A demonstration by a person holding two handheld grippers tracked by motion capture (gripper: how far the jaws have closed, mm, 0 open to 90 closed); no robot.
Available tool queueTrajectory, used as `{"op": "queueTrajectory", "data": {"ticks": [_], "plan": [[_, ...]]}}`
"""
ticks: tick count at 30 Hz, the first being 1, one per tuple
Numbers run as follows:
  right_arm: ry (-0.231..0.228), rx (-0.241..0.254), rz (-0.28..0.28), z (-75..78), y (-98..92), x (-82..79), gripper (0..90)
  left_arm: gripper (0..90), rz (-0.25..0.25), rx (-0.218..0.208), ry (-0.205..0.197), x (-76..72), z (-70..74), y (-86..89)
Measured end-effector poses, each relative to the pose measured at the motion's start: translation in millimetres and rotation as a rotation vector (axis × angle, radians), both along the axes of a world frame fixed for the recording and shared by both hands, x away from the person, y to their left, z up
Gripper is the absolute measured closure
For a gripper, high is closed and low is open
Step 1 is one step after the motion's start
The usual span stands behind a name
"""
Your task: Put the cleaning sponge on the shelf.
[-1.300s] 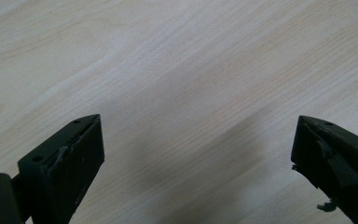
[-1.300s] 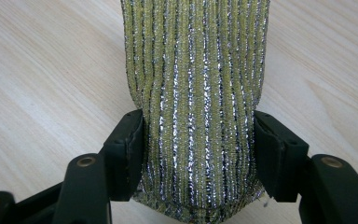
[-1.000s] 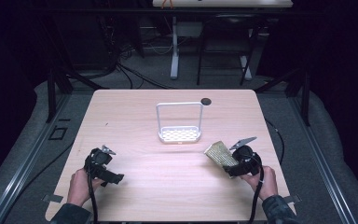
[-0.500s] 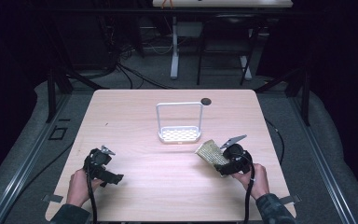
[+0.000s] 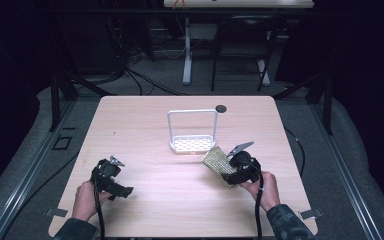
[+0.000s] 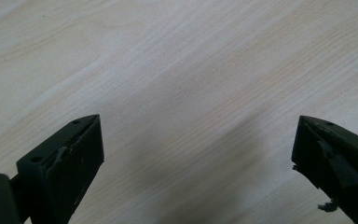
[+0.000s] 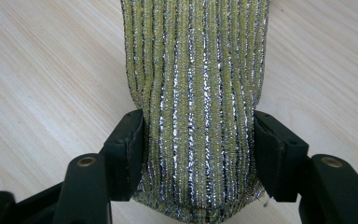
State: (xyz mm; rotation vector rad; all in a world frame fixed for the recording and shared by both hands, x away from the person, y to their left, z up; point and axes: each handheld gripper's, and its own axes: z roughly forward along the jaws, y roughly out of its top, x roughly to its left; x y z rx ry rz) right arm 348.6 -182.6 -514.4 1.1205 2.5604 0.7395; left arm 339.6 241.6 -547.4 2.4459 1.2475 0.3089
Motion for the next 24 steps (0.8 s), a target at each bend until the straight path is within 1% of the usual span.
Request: {"op": "queueTrajectory", "data": {"ticks": [4,10,12,14,16,18,20,22,24], "plan": [[-0.007,-0.002,0.011,2.2,8.8,4.4,40.2,2.2,0.001,-0.002,0.003,0.3,-0.2,0.0],[-0.016,0.012,0.014,6.9,17.9,12.7,40.2,2.3,-0.009,-0.005,0.003,0.7,-0.5,-0.7],[-0.027,0.008,0.024,8.3,24.5,17.8,40.1,2.3,-0.009,-0.006,0.004,0.8,-0.7,-0.8],[-0.026,0.011,0.021,8.3,27.4,19.2,40.1,2.3,-0.009,-0.007,0.005,0.8,-0.8,-1.1],[-0.035,0.002,0.027,7.8,35.7,26.3,40.1,2.4,-0.008,-0.007,0.007,1.0,-0.9,-1.4],[-0.035,0.004,0.025,7.8,37.7,27.9,40.1,2.4,-0.010,-0.006,0.006,1.1,-1.0,-1.6],[-0.039,0.008,0.026,7.3,43.3,33.0,40.1,2.4,-0.012,-0.005,0.007,1.1,-0.9,-1.8],[-0.051,-0.002,0.026,5.2,54.1,41.6,40.2,2.4,-0.010,-0.006,0.006,0.9,-0.6,-1.4],[-0.053,-0.002,0.025,4.5,56.6,43.6,40.2,2.4,-0.011,-0.008,0.004,1.2,-0.7,-0.7]]}}
